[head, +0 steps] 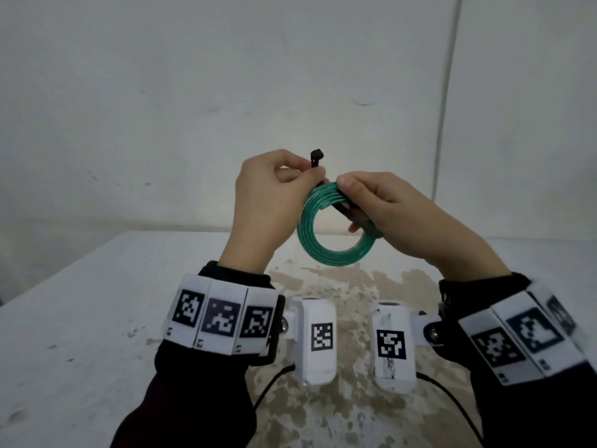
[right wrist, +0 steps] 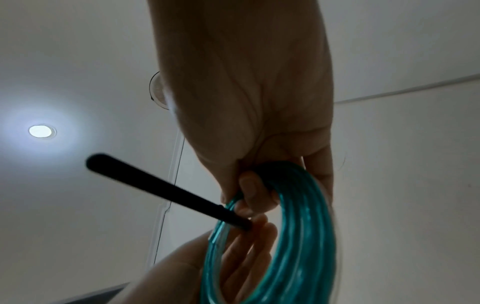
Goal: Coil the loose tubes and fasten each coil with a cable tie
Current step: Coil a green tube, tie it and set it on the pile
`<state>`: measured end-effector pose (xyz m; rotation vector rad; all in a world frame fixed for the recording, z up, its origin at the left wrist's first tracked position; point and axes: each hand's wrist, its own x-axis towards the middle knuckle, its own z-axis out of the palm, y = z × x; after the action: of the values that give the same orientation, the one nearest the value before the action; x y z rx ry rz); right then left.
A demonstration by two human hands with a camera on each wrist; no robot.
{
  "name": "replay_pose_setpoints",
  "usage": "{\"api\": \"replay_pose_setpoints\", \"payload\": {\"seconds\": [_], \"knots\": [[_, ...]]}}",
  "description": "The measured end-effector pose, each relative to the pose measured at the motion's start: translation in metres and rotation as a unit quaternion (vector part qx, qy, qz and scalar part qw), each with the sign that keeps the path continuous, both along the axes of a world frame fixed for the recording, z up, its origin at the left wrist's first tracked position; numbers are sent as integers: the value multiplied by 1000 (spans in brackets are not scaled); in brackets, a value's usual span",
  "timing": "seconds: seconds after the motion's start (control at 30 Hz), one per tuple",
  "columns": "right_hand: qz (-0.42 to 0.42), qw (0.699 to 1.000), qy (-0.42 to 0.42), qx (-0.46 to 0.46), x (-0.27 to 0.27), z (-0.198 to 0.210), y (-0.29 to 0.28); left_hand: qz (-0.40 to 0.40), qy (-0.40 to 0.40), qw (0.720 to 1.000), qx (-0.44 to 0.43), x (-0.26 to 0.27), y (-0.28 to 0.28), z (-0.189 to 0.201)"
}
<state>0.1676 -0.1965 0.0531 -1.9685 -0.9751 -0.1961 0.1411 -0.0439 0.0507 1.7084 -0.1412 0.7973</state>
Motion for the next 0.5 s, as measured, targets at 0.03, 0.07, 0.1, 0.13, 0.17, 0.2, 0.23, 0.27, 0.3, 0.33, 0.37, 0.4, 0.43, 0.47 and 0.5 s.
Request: {"api": "replay_pose_setpoints", "payload": {"seconds": [0.03,0.07,0.1,0.13,0.17,0.2,0.23,0.27,0.3,0.33,0.37,0.4,0.43,0.47,0.5], "knots": [[-6,1000,-7,5,1,0,0,2,7,1000,12,0,-1,-1],[-14,1000,-15,7,1,0,0,1,17,1000,22,1,-2,-2],[-21,999,-24,6,2,-1,0,-7,30,999,28,1,-2,-2],[-28,999,-33,3,3,-1,0,-22,46,998,25,0,-3,-2],[-33,999,-41,-4,4,-2,-1,-43,61,997,17,-1,-4,-1],[-37,998,-49,-11,5,-3,-1,-66,74,995,10,-2,-4,-1],[-43,997,-58,-20,6,-4,-1,-88,87,992,3,-3,-4,0],[-52,996,-70,-30,7,-5,0,-110,99,989,-3,-4,-4,1],[-66,993,-87,-40,8,-6,0,-128,108,986,-6,-5,-3,2],[-78,991,-103,-46,9,-7,1,-142,112,984,-5,-6,-3,3],[-86,989,-114,-46,8,-8,1,-149,114,982,0,-6,-3,3],[-91,987,-124,-45,7,-8,2,-155,114,981,4,-6,-3,3],[-96,986,-132,-44,6,-7,3,-163,113,980,7,-6,-4,2],[-102,985,-135,-46,6,-7,3,-169,109,980,10,-6,-4,2],[-102,985,-132,-47,6,-6,4,-171,104,980,15,-6,-5,1]]}}
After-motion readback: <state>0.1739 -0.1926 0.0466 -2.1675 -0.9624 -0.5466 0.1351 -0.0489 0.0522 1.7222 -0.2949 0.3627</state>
